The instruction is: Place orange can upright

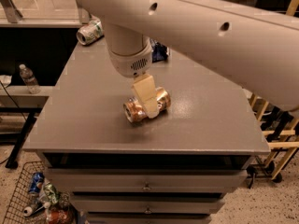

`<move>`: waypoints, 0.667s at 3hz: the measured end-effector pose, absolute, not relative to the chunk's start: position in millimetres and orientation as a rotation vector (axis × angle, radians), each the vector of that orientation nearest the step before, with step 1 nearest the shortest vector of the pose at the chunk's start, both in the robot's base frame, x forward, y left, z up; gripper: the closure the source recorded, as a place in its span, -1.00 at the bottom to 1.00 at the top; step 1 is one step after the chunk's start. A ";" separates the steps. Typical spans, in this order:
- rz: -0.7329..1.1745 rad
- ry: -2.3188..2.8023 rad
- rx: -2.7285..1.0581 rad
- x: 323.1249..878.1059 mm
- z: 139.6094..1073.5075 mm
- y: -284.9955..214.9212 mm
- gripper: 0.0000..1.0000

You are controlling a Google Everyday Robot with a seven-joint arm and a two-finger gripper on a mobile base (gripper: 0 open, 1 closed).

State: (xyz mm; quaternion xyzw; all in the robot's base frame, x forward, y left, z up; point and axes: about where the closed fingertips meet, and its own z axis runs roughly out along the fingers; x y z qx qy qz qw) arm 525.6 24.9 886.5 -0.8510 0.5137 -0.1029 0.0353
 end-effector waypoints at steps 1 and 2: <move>-0.280 1.600 -2.638 528.1 866.5 28.9 -1.00; -0.247 1.637 -2.648 527.3 851.3 25.7 -1.00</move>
Offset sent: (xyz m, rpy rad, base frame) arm -0.0030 -0.0071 -0.0530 -0.0435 0.1218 -0.0512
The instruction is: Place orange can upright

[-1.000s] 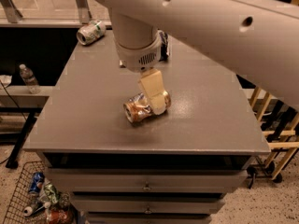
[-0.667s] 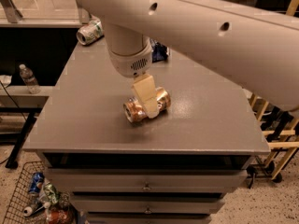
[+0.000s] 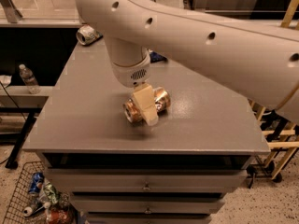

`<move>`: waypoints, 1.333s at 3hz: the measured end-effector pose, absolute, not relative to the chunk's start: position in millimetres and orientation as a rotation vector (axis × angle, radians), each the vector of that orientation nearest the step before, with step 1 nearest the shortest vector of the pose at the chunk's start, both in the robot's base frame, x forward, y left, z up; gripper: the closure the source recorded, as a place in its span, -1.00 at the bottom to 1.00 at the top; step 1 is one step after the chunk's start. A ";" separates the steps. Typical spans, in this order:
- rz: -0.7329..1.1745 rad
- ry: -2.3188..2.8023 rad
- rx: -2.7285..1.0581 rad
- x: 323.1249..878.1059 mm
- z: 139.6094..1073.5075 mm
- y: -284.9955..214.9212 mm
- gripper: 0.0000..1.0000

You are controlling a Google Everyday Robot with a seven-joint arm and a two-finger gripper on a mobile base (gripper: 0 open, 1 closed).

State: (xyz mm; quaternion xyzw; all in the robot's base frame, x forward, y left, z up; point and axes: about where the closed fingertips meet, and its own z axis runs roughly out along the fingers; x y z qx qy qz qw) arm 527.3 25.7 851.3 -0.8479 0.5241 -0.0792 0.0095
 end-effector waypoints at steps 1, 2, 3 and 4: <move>-0.207 1.665 -2.654 524.5 837.7 20.8 -0.92; -0.187 1.681 -2.651 523.5 831.3 17.0 -0.58; -0.147 1.695 -2.635 521.6 825.1 13.5 -0.09; -0.123 1.720 -2.598 521.1 830.1 6.6 0.35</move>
Offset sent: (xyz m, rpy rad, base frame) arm -0.0078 -0.0162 -0.0279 -0.0064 0.0756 -0.0382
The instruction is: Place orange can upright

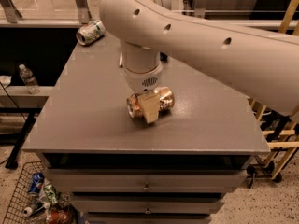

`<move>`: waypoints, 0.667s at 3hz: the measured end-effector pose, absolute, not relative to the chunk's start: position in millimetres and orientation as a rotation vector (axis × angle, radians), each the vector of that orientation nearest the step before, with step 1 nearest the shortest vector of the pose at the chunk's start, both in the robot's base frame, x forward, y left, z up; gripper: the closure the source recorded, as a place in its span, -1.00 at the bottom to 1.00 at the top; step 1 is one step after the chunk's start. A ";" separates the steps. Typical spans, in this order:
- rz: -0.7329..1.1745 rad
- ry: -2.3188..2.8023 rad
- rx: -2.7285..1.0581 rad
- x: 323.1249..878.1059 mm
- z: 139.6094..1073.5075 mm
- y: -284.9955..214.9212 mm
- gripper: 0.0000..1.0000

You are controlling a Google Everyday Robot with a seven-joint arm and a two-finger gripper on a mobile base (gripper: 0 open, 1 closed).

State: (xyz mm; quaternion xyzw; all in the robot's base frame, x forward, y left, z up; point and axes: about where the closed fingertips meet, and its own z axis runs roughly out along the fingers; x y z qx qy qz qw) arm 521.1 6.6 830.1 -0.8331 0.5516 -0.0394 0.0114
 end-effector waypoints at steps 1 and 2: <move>-0.056 1.727 -2.483 522.1 851.4 -4.1 0.84; 0.079 1.731 -2.300 525.5 871.7 -18.0 1.00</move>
Offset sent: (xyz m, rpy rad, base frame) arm 0.0092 -0.0486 0.0776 0.5430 -0.0160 -0.2179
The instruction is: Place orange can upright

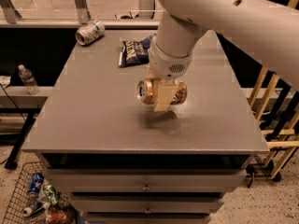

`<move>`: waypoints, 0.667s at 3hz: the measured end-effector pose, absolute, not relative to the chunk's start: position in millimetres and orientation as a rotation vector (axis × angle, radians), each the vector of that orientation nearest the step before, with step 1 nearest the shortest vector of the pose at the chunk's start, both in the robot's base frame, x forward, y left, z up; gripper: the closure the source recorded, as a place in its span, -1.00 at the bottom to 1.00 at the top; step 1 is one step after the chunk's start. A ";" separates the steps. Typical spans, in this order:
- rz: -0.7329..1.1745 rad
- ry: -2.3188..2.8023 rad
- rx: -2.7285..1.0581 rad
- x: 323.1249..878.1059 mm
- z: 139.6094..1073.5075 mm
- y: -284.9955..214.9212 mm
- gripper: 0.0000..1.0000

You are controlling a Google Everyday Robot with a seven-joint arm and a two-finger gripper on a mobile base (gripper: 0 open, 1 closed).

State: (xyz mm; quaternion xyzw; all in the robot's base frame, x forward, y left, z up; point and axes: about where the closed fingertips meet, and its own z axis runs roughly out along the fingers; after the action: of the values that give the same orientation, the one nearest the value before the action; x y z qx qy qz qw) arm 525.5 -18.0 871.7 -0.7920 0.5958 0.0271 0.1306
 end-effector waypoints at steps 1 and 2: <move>0.262 1.721 -2.077 532.1 882.5 -31.7 1.00; 0.469 1.632 -1.878 541.4 882.8 -38.9 1.00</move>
Offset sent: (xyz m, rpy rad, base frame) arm 0.0147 -0.0201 0.0417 0.9424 0.1642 -0.0989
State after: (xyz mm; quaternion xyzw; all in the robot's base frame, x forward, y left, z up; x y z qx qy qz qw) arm 541.4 -38.9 882.8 -0.7076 0.6148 0.1766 0.3002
